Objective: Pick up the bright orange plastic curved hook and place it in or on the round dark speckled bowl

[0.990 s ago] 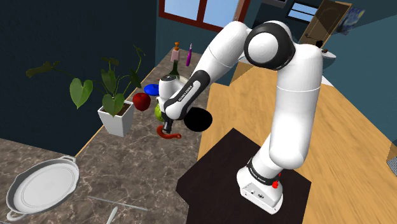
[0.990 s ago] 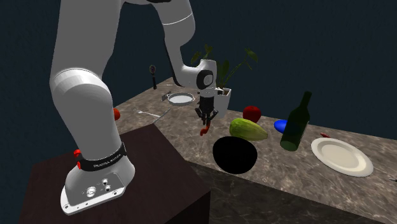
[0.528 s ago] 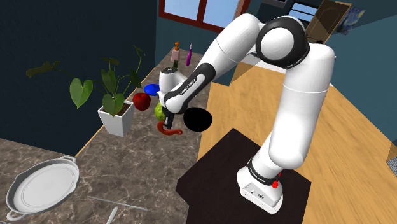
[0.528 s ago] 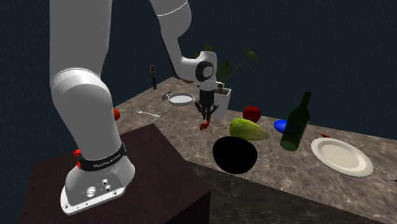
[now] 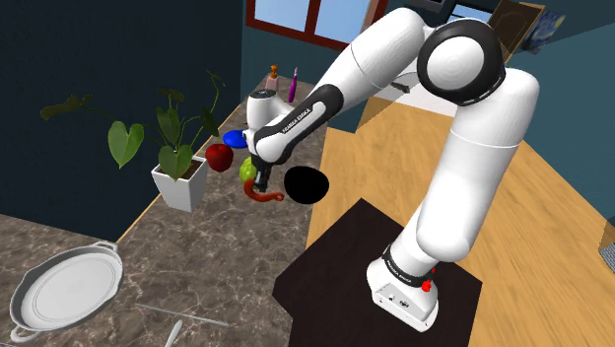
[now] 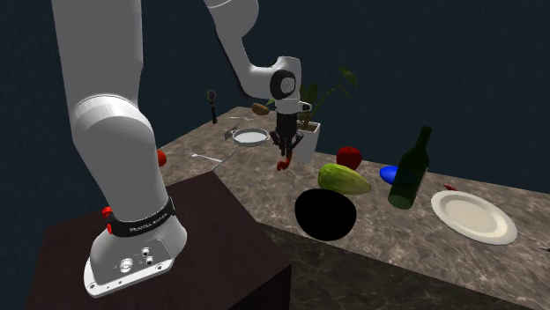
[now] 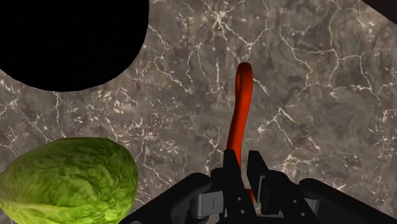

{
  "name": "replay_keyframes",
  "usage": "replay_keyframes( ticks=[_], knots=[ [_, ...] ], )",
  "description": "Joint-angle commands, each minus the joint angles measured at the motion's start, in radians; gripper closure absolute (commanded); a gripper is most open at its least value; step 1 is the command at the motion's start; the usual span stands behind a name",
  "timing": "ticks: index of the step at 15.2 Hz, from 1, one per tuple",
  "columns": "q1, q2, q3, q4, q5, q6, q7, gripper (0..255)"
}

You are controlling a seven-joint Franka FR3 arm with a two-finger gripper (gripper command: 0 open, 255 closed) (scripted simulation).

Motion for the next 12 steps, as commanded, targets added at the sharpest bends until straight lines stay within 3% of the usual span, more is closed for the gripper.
replay_keyframes(
  ticks=[1,12],
  knots=[
    [-0.002,-0.027,0.002,-0.002,0.007,-0.024,-0.007,255],
    [-0.02,-0.141,-0.001,0.005,0.033,-0.143,-0.054,255]
  ],
)
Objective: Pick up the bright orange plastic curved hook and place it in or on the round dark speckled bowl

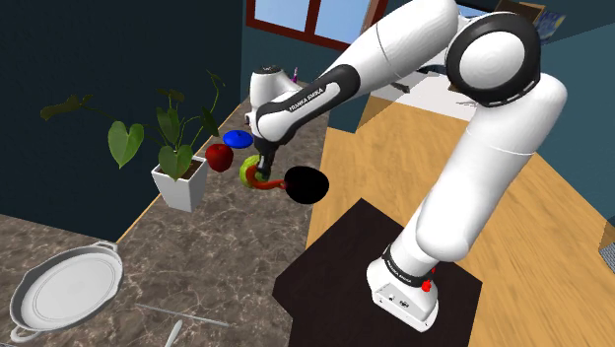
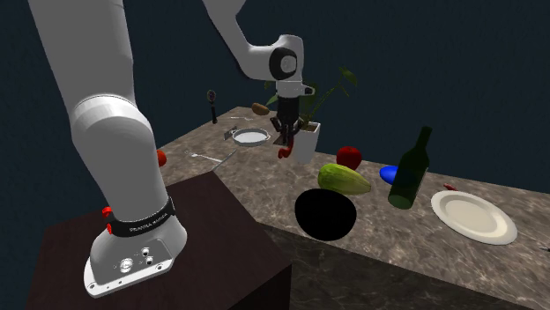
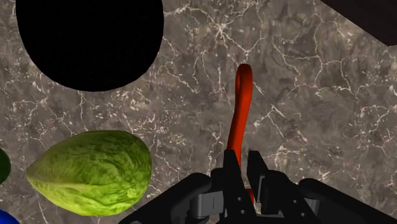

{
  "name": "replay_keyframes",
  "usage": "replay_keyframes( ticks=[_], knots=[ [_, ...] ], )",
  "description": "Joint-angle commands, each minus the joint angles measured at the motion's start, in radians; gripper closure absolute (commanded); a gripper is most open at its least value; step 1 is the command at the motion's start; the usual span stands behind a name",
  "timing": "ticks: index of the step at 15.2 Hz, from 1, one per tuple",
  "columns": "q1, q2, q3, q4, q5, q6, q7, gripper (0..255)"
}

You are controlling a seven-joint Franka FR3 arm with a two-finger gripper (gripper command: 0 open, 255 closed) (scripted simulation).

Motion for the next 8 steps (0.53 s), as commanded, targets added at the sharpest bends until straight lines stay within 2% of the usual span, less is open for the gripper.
replay_keyframes(
  ticks=[1,8],
  knots=[
    [-0.021,-0.024,-0.016,-0.018,0.002,-0.005,-0.039,255],
    [-0.117,-0.079,-0.101,-0.058,-0.004,-0.009,-0.216,255]
  ],
)
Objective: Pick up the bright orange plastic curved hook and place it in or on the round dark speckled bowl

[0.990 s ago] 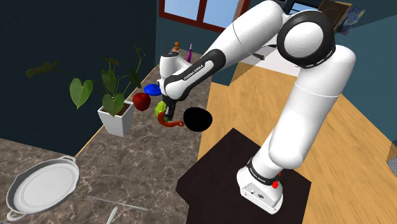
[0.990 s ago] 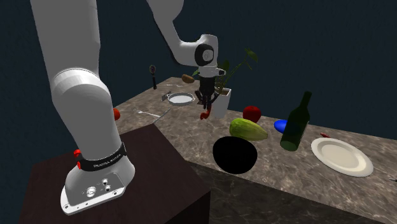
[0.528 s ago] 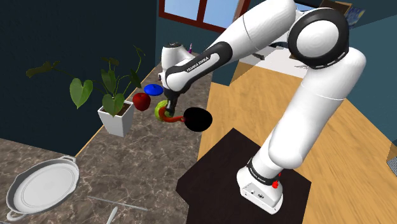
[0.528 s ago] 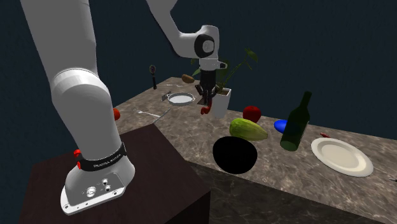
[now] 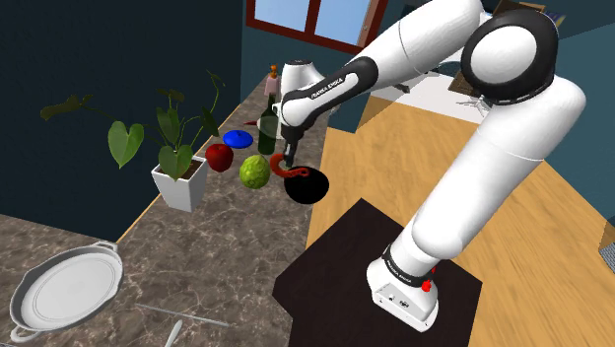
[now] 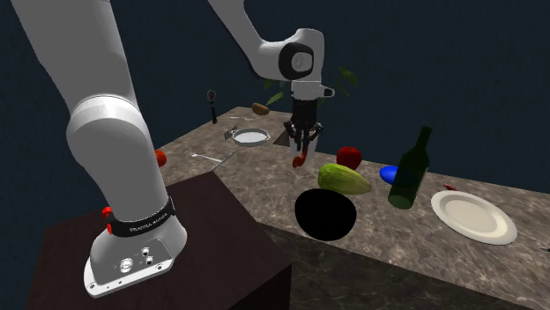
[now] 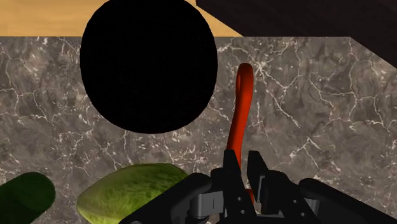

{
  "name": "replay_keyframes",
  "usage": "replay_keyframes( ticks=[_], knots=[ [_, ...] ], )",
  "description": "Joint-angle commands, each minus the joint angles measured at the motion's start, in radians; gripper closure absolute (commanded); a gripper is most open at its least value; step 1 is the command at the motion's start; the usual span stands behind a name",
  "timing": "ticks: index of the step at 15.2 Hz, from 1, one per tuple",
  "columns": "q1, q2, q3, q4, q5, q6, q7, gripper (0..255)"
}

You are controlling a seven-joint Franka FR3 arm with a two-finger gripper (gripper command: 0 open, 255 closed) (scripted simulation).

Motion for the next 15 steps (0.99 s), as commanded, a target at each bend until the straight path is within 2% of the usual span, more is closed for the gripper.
replay_keyframes(
  ticks=[1,9,15],
  knots=[
    [-0.028,0.003,-0.027,0.011,-0.004,-0.005,-0.054,255],
    [-0.14,0.003,-0.133,0.049,-0.012,-0.027,-0.268,255],
    [-0.141,0.062,-0.134,0.027,-0.01,0.054,-0.266,255]
  ],
)
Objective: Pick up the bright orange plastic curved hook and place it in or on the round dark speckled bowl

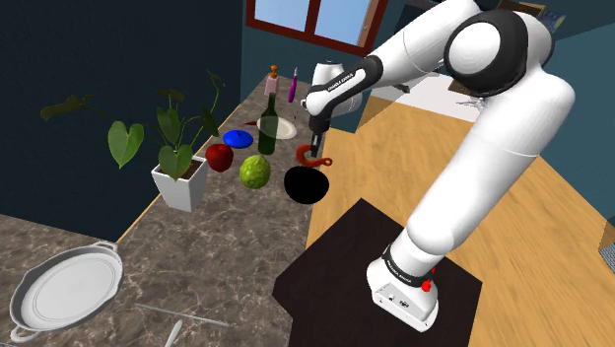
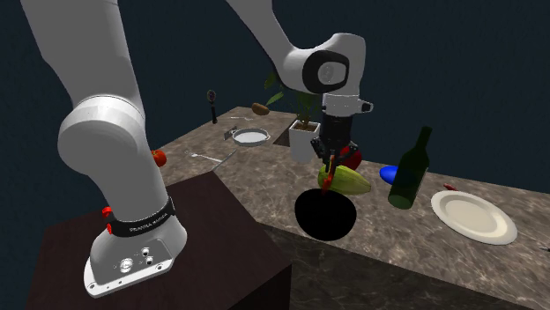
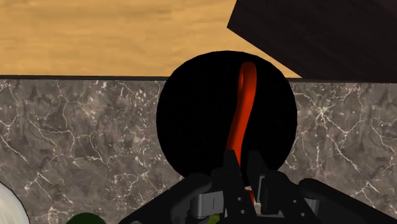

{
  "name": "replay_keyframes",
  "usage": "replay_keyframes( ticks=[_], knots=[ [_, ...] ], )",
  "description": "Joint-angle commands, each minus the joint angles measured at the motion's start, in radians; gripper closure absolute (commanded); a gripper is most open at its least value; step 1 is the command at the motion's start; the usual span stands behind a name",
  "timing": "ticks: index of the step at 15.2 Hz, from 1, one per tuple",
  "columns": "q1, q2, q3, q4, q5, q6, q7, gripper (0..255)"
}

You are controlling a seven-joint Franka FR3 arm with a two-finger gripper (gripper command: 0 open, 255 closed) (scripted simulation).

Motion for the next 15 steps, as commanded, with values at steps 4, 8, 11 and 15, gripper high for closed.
replay_keyframes(
  ticks=[4,8,11,15],
  knots=[
    [-0.001,0.054,0.0,-0.011,0.003,0.066,0.001,255],
    [-0.003,0.1,0.001,-0.018,0.006,0.118,0.002,255],
    [-0.004,0.136,0.002,-0.02,0.008,0.157,0.002,255],
    [-0.005,0.159,0.003,-0.021,0.01,0.18,0.003,255]
  ],
)
